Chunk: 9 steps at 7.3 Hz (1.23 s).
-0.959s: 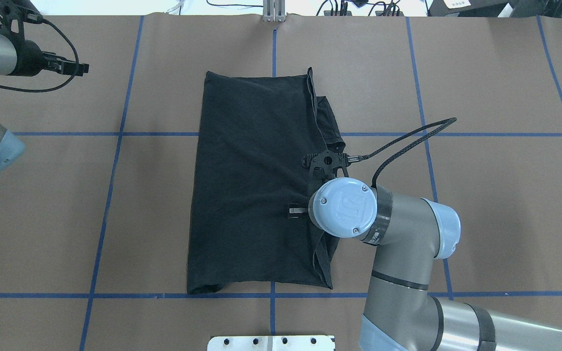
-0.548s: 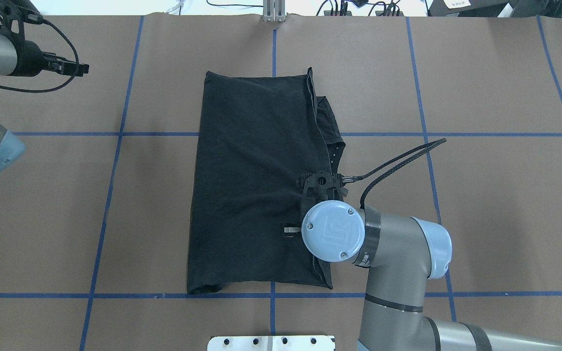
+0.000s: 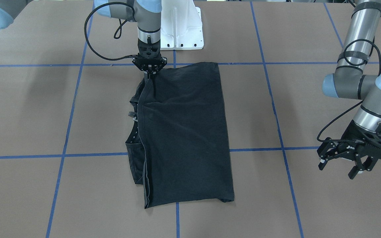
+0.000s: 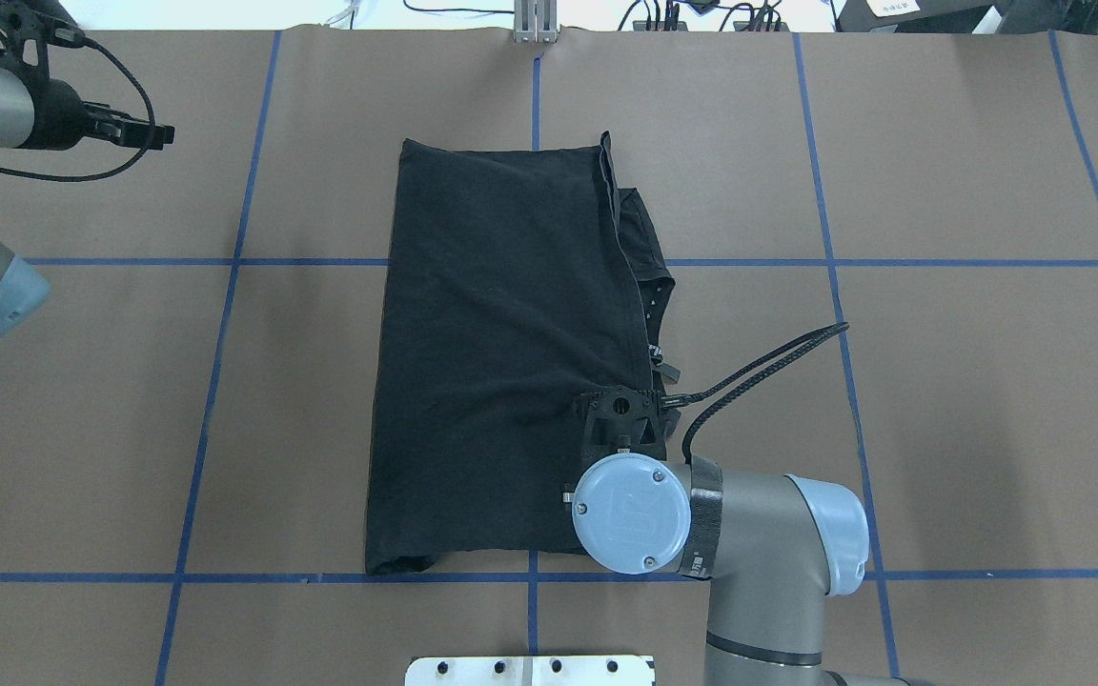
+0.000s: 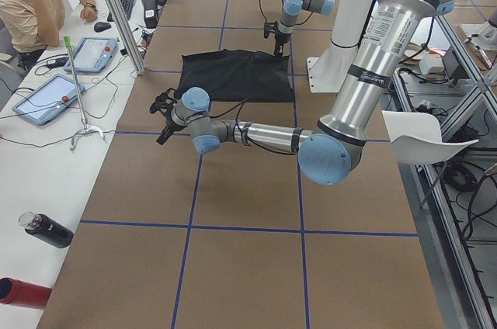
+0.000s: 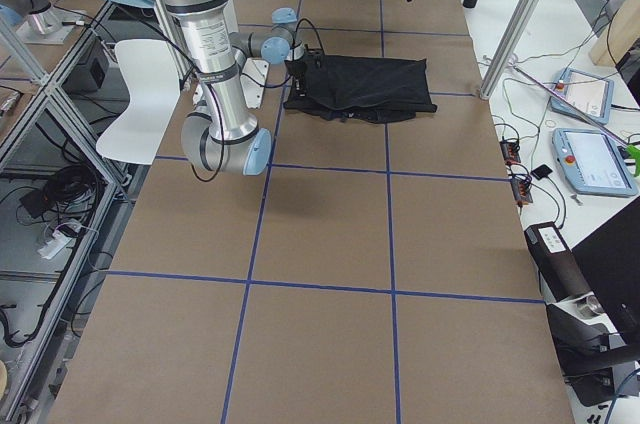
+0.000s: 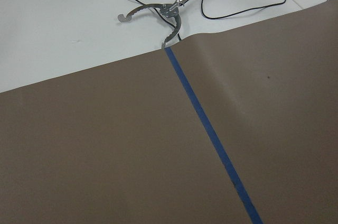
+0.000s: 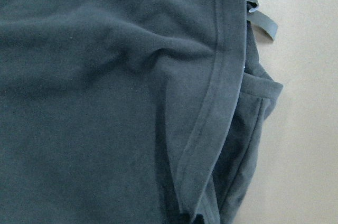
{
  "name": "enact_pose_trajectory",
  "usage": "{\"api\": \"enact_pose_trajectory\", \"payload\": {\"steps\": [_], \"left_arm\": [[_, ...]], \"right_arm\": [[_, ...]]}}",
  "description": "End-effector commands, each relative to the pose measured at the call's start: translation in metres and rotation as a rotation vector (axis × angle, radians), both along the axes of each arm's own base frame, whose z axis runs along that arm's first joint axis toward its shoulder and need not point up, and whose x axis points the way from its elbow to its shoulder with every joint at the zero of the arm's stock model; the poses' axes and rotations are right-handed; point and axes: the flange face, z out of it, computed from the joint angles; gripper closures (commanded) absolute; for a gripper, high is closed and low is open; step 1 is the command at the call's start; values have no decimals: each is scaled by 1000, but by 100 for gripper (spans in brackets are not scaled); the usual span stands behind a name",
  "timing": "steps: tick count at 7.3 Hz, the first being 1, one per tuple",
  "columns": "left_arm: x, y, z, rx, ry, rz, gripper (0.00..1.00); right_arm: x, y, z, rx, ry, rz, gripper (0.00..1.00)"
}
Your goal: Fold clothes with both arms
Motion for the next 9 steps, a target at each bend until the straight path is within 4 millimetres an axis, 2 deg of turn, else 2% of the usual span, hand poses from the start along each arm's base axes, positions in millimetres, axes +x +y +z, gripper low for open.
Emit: {"api": "enact_pose_trajectory", "payload": {"steps": [1,2,4,5,6,7,8,9], "left_arm": [[0,0,-1,0,2,0,0],[1,1,-3,-12,17,-8,0],[11,5,-5,-23,30,-3,0],[11,5,-5,-22,31,-2,0],[11,5,-6,-23,34,-3,0],[12,5,-9,-43,58,-15,0],[29,15,-25,-57,99,-9,0],[58,34,-46,-89,165,5,0]], "right_arm": [[17,-13,3,5,-2,18,100],[32,-5,21,4,13,12,100],[29,17,51,31,63,10,100],[26,23,53,50,70,14,86],[24,25,51,54,64,11,1],[27,19,41,57,44,20,0],[46,-2,24,66,6,48,0],[68,-23,1,81,-38,69,0]]}}
